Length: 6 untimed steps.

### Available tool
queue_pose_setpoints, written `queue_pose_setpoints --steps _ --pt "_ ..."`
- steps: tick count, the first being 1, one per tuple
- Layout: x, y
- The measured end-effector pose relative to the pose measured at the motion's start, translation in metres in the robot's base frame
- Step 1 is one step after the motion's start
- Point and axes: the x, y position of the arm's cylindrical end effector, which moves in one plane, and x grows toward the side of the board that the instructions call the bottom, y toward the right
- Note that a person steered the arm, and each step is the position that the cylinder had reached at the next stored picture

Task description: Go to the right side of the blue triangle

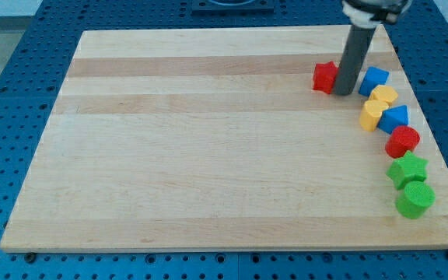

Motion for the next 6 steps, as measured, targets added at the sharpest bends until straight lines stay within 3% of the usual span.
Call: queue_pose_setpoints --steps 1,2,4,6 --pt "0.003 -0.010" --pt "0.019 -0.064" --pt "0.046 -0.066" --pt "0.015 -0.099"
